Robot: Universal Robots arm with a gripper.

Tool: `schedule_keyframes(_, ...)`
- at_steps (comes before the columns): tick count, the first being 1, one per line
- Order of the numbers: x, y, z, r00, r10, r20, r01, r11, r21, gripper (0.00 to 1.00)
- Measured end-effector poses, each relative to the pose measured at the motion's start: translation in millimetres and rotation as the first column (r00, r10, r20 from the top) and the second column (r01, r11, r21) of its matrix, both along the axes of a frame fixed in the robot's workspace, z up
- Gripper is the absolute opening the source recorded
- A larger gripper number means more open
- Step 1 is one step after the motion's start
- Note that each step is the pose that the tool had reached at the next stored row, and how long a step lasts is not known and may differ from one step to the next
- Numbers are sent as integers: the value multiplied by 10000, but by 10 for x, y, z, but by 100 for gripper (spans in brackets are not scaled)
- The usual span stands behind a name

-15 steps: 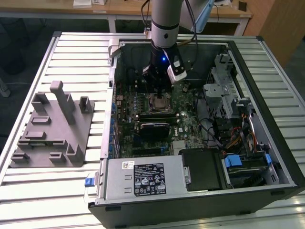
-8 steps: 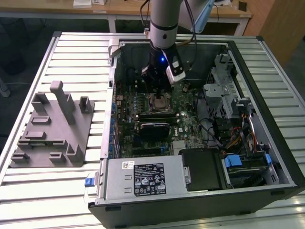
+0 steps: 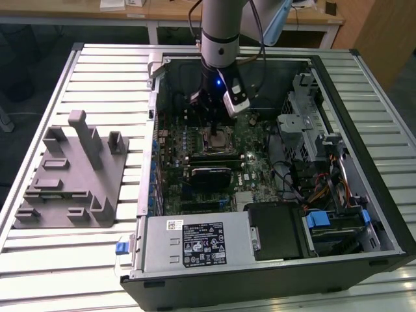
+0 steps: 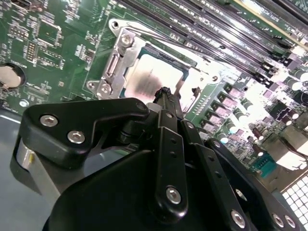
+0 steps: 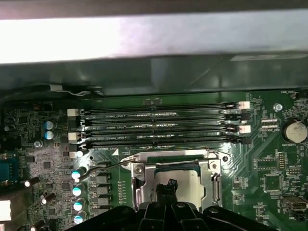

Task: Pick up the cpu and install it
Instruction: 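Close the cpu cover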

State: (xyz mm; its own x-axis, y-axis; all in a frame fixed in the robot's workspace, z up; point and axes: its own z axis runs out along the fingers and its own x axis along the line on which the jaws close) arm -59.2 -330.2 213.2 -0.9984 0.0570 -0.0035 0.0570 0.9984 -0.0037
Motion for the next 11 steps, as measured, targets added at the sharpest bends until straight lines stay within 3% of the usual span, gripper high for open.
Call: schedule_keyframes(11,-91,-16,-64,10000,0,-1,0,10000,-2,11)
